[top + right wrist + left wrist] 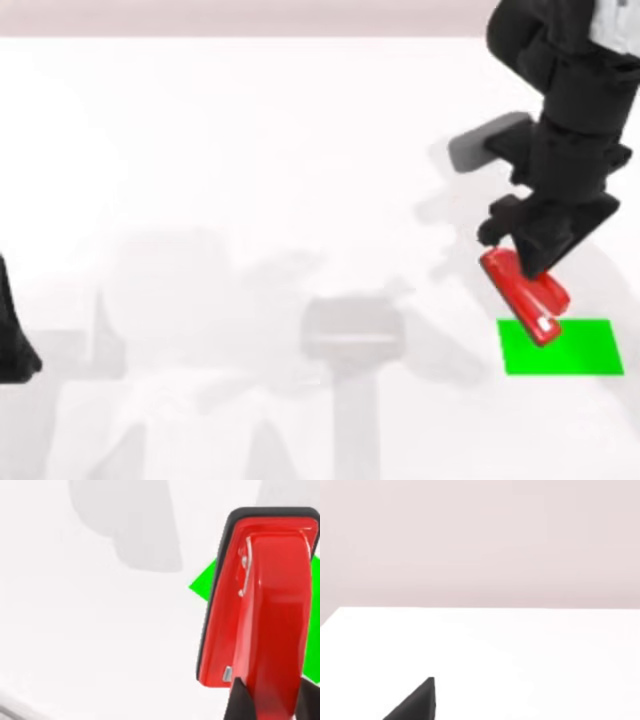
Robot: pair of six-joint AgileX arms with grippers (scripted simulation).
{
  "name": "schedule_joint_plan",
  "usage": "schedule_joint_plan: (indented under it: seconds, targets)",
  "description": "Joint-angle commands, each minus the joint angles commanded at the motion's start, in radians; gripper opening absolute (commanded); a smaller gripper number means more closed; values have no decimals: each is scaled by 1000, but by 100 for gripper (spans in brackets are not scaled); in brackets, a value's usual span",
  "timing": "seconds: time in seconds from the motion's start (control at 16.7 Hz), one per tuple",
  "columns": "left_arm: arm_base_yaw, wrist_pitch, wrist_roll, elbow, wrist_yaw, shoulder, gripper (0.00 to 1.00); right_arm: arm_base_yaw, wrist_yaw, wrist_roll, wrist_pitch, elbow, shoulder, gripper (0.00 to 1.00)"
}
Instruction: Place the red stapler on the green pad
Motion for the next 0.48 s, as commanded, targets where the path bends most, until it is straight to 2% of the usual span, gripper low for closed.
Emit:
schedule_joint_plan:
  seconds: [0.24,0.48]
  targets:
    - [0,0,0,0,0,0,100,-22,27,-456,70,-152,-95,0]
    - [0,0,0,0,0,0,100,-43,68,-798,170,-271,-196,0]
